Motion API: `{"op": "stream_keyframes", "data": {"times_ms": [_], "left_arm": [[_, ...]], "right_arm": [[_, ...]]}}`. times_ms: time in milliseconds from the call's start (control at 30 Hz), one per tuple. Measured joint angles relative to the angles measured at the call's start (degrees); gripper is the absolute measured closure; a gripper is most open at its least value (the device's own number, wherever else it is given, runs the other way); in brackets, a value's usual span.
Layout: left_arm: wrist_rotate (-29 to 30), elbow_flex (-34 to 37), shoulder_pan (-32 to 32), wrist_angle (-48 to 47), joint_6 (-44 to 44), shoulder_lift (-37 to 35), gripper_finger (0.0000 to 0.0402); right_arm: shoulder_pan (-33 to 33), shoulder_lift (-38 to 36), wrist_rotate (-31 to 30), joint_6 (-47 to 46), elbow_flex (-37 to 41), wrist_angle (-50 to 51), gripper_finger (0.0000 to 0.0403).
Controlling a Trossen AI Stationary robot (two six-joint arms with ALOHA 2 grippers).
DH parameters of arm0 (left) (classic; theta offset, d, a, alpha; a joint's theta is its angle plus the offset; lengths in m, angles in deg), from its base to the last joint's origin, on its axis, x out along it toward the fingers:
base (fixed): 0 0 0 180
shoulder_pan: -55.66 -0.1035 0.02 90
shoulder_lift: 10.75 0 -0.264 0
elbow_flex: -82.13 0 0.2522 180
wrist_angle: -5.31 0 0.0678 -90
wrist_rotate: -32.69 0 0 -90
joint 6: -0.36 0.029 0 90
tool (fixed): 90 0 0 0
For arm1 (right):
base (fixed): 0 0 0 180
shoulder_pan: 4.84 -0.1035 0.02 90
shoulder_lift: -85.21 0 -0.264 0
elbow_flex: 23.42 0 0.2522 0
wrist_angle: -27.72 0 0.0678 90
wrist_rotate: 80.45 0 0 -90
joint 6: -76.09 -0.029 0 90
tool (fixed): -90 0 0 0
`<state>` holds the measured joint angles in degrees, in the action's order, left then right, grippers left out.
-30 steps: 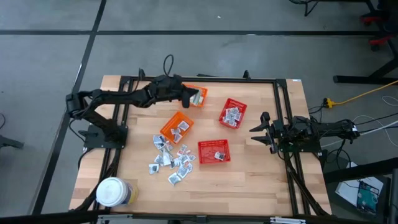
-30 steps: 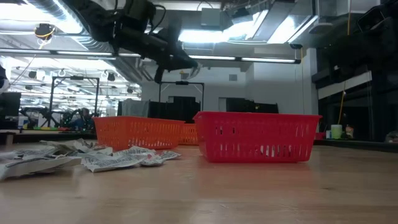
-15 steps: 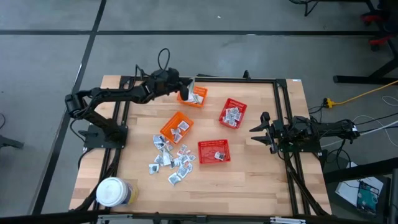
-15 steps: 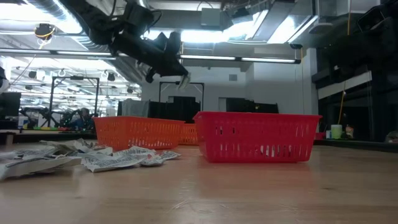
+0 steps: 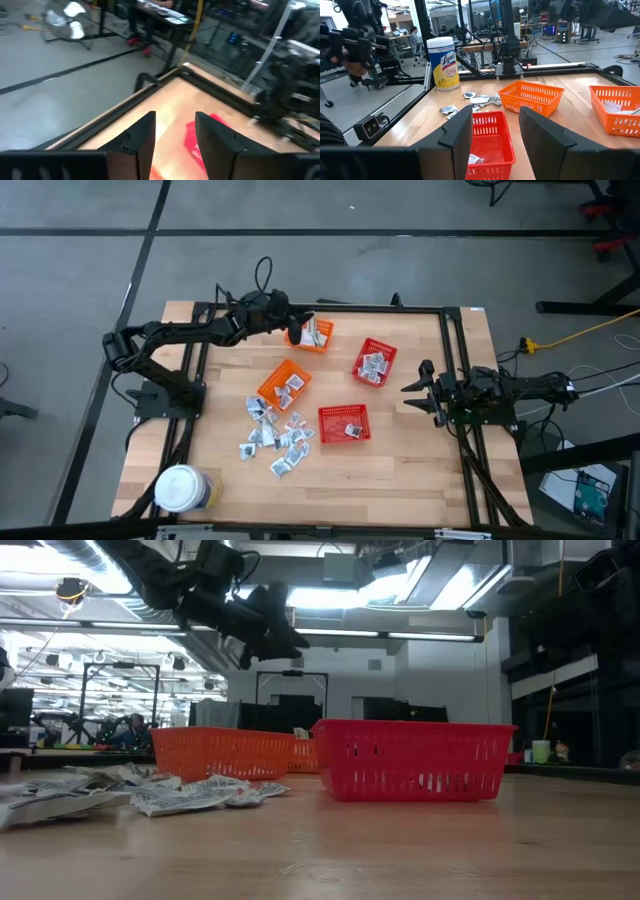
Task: Pick & Place First Aid Supplies
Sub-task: Put the green bandage pack into the top orange bin
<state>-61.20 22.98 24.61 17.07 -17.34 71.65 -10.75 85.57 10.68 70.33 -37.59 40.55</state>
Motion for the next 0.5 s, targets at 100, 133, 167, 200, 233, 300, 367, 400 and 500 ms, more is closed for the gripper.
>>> {"op": "stream_keyframes", "data": {"times_ms": [100,133,167,200,233,300,367,400,500], "left_arm": [[-1.8,0.0,0.9,-0.1,0.0,-0.8,0.0264],[-2.3,0.0,1.4,-0.1,0.2,-1.2,0.0264],[-2.9,0.0,1.8,0.0,0.7,-1.6,0.0264],[-3.7,0.0,2.3,0.0,1.2,-1.9,0.0265],[-4.6,0.0,2.8,-0.1,1.5,-2.2,0.0267],[-6.1,0.0,4.1,-0.3,1.9,-2.7,0.0269],[-7.9,0.0,5.6,-0.5,1.9,-3.2,0.0271],[-8.7,0.0,6.4,-0.5,1.9,-3.5,0.0271],[-10.6,0.0,9.1,-2.6,2.0,-4.3,0.0272]], "right_arm": [[0.0,0.0,0.0,0.0,0.0,0.0,0.0240],[0.0,0.0,0.0,0.0,0.0,0.0,0.0240],[0.0,0.0,0.0,0.0,0.0,0.0,0.0240],[0.0,0.0,0.0,0.0,0.0,0.0,0.0240],[0.0,0.0,0.0,0.0,0.0,0.0,0.0240],[0.0,0.0,0.0,0.0,0.0,0.0,0.0240],[0.0,0.0,0.0,0.0,0.0,0.0,0.0240],[0.0,0.0,0.0,0.0,0.0,0.0,0.0240],[0.0,0.0,0.0,0.0,0.0,0.0,0.0240]]}}
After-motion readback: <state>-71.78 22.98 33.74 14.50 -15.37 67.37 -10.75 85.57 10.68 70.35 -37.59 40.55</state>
